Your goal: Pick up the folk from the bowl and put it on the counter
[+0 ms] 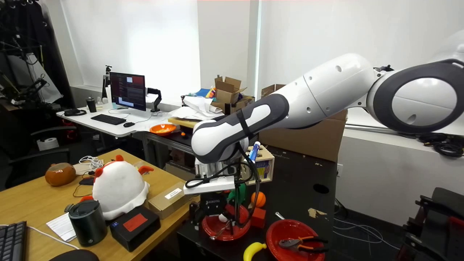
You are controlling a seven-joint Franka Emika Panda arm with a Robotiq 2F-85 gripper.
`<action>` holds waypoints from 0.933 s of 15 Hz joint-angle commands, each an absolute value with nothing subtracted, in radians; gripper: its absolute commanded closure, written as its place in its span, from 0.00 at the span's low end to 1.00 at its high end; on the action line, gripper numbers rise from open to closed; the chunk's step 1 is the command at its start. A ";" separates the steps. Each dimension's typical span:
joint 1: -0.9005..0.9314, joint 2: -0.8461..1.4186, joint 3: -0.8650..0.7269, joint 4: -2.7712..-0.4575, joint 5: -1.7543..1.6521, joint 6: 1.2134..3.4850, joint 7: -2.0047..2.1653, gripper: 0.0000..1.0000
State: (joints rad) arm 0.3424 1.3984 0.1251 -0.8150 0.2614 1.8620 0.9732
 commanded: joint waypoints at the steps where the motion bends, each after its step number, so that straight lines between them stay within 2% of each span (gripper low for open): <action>1: 0.346 1.422 0.133 -0.754 0.276 1.903 0.998 0.00; 14: 0.343 1.491 0.147 -0.678 0.265 1.892 0.987 0.00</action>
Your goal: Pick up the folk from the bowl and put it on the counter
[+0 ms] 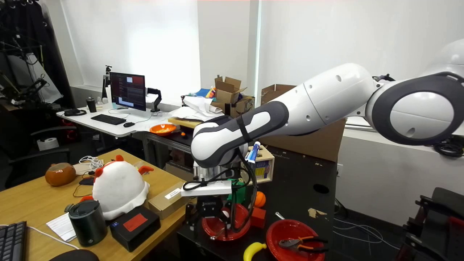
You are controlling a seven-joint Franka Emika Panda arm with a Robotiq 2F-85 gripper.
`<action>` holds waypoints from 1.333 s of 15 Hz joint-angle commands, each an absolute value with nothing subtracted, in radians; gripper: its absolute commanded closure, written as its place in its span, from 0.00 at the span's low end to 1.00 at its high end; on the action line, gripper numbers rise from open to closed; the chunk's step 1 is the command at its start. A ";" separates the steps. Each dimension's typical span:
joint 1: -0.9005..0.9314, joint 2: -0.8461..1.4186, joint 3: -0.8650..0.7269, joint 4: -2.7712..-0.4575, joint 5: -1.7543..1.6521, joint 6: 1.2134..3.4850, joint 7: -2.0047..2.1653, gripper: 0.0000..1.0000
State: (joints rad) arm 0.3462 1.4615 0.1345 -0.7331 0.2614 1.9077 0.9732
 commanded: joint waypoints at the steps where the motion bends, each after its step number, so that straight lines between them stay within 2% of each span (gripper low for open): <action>1: 0.340 1.469 0.144 -0.716 0.268 1.908 0.982 0.00; 2: 0.340 1.470 0.142 -0.714 0.267 1.906 0.983 0.00; 3: 0.338 1.470 0.141 -0.714 0.266 1.906 0.981 0.17; 4: 0.336 1.470 0.140 -0.714 0.264 1.905 0.979 0.26; 13: 0.318 1.470 0.148 -0.721 0.273 1.902 0.973 0.95; 15: 0.315 1.470 0.151 -0.719 0.275 1.901 0.969 1.00; 20: 0.313 1.470 0.152 -0.687 0.269 1.886 0.969 0.99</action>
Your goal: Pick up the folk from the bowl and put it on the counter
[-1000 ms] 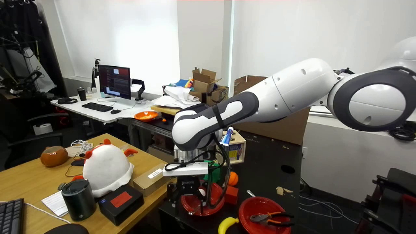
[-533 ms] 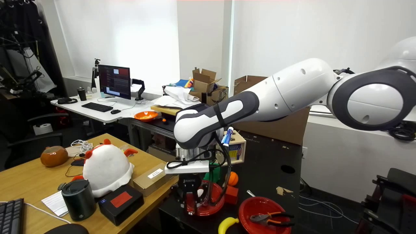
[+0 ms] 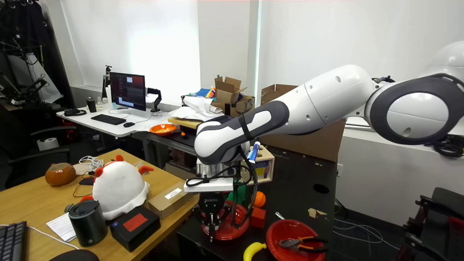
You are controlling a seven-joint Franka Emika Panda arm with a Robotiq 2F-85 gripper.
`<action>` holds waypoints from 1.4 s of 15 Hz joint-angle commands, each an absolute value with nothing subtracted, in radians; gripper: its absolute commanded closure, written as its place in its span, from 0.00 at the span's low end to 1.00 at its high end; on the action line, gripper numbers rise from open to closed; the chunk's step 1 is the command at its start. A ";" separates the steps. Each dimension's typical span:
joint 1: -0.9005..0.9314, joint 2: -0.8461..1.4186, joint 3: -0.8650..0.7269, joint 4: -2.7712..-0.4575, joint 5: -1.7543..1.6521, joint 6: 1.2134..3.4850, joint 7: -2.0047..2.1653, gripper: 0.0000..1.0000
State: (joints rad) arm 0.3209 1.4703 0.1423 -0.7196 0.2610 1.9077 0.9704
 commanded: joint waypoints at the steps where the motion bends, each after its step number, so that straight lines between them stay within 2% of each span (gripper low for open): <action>1: 0.313 1.470 0.151 -0.675 0.266 1.877 0.972 0.99; 14: 0.283 1.352 0.110 -0.664 0.249 1.799 1.019 0.99; 21: 0.211 1.335 0.096 -0.700 0.260 1.799 1.006 0.99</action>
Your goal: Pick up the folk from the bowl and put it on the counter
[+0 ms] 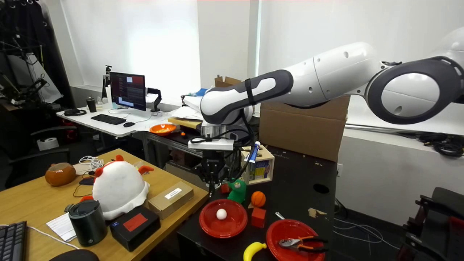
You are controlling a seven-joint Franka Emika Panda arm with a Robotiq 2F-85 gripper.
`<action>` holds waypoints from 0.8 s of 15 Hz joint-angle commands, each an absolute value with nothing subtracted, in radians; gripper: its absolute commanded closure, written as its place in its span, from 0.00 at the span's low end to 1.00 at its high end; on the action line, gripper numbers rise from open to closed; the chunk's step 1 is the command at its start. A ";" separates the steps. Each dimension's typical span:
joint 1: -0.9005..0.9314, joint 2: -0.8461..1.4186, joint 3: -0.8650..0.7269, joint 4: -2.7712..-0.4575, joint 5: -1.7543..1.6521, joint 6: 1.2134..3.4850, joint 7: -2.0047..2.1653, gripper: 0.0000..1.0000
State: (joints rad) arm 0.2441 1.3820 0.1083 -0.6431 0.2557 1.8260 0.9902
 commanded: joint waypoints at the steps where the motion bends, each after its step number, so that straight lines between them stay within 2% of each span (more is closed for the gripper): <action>1: 0.201 1.328 0.091 -0.707 0.257 1.800 1.009 0.99; 12: 0.175 1.279 0.073 -0.693 0.243 1.851 0.918 0.99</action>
